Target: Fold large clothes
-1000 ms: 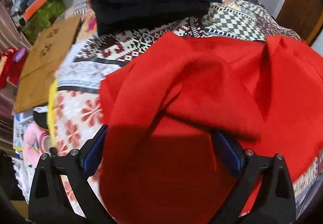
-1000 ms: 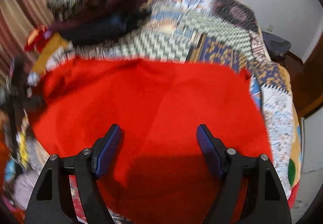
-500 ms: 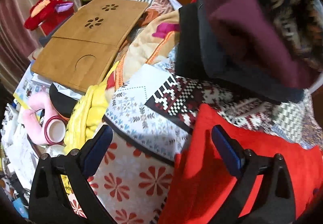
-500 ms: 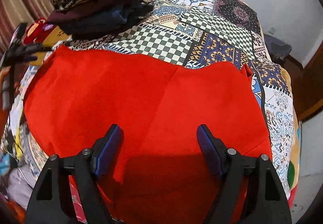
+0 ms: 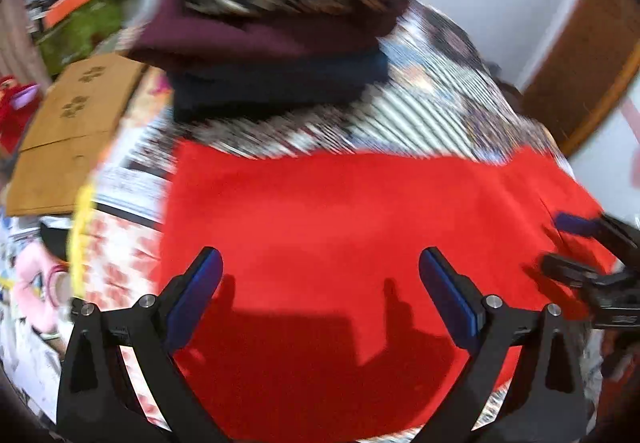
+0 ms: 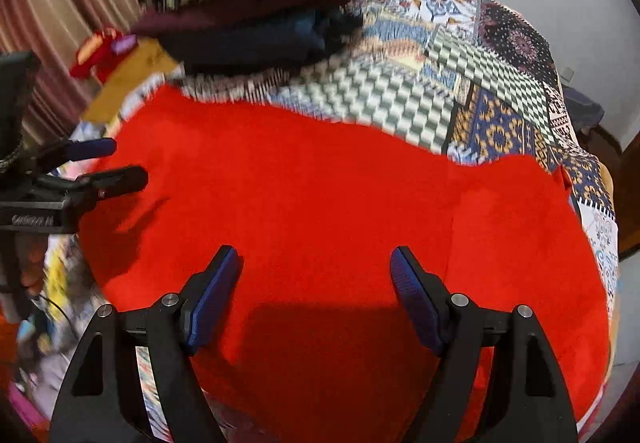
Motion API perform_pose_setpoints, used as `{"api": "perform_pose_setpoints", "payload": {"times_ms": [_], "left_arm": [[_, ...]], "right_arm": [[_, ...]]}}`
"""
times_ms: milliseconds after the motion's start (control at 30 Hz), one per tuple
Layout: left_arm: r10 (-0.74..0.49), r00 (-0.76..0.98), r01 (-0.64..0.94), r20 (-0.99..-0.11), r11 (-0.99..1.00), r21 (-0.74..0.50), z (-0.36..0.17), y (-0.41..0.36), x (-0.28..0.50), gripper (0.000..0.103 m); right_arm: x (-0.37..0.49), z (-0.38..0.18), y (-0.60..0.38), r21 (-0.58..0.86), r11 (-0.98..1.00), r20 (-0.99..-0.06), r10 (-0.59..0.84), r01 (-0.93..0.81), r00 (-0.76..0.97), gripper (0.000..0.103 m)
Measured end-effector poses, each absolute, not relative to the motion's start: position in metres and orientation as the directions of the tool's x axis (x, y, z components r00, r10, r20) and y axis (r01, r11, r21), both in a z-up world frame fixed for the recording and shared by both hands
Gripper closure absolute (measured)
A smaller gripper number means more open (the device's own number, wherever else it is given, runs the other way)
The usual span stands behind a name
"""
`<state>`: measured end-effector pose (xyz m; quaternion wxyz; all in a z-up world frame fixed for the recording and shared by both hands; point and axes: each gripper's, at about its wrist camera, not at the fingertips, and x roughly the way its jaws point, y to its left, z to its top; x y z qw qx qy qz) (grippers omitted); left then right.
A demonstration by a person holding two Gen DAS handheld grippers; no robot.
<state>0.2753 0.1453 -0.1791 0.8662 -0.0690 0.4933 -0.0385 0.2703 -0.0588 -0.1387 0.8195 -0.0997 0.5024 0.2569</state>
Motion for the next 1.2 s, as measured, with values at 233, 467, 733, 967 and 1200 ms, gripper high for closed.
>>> {"api": "perform_pose_setpoints", "payload": {"times_ms": [233,467,733,967,1200], "left_arm": [[-0.148,0.463,0.015,-0.874,0.987,-0.159,-0.225,0.132,0.241,0.003],[-0.069,0.475,-0.175,-0.878,0.97,-0.171,-0.231,0.181,0.202,0.003],[-0.007,0.448,-0.328,-0.894,0.929,-0.172,-0.234,0.217,0.163,0.003],[-0.003,0.506,-0.438,-0.863,0.861,-0.259,-0.212,0.238,0.128,0.003],[-0.261,0.553,-0.41,-0.792,0.741,-0.531,-0.219,0.24,0.117,0.003]], "right_arm": [[0.26,-0.132,-0.11,0.205,0.881,-0.841,0.382,-0.427,0.384,0.02],[0.246,-0.124,-0.149,0.146,0.922,-0.826,0.313,-0.358,0.469,0.02],[0.24,-0.117,-0.139,0.097,0.935,-0.832,0.264,-0.34,0.489,0.02],[0.23,-0.093,-0.123,0.11,0.92,-0.791,0.309,-0.375,0.528,0.02],[0.228,-0.098,-0.095,0.11,0.896,-0.794,0.34,-0.43,0.505,0.02]]}}
